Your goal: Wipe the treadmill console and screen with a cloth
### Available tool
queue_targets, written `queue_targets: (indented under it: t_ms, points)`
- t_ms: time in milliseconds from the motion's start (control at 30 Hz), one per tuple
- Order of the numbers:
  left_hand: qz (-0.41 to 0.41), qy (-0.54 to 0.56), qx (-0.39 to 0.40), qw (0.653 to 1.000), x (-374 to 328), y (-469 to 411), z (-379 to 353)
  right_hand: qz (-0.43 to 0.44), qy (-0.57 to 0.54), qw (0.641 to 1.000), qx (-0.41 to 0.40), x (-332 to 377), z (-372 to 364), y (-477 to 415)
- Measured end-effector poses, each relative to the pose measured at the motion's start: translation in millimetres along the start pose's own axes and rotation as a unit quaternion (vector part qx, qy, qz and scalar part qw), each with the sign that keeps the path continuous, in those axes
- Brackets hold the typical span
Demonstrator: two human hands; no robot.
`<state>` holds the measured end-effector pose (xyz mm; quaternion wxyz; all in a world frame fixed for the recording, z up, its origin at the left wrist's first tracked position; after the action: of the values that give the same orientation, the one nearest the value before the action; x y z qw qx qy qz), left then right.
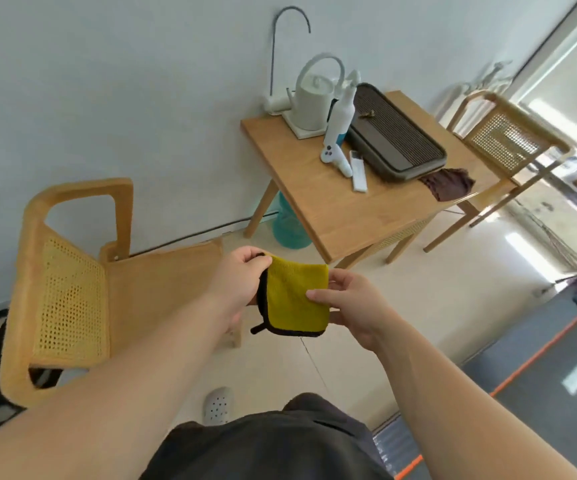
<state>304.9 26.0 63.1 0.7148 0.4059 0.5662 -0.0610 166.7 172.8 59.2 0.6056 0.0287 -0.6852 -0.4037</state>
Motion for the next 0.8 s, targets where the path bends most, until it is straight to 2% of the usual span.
queue_targets:
  t_ms: [267,400,633,800]
  points:
    - [0.046,-0.002,0.052,0.998,-27,-75,-55,0.011,-0.068,0.996,-0.059,20,65,-74]
    - [0.078,0.01,0.043,0.996,-31,-130,-98,-0.03,-0.02,0.998,-0.052,26,114,-129]
    - [0.168,0.067,-0.039,0.983,-24,-215,-171,-0.103,0.055,0.993,0.003,40,197,-235]
    - [0.188,0.107,-0.13,0.968,-19,-246,-182,-0.099,0.172,0.98,0.027,57,215,-292]
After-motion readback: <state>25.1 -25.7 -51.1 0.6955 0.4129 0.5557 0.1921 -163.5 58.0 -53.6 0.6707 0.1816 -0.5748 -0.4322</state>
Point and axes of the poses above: each hand's wrist, its own y-axis away from the middle knuckle, its own z-axis out of the back of the hand, x = y × z, the point moved 7 cm from there along -y, towards the middle knuckle, and after that the axes turned 1 degree about x, right-handed, at the moved point
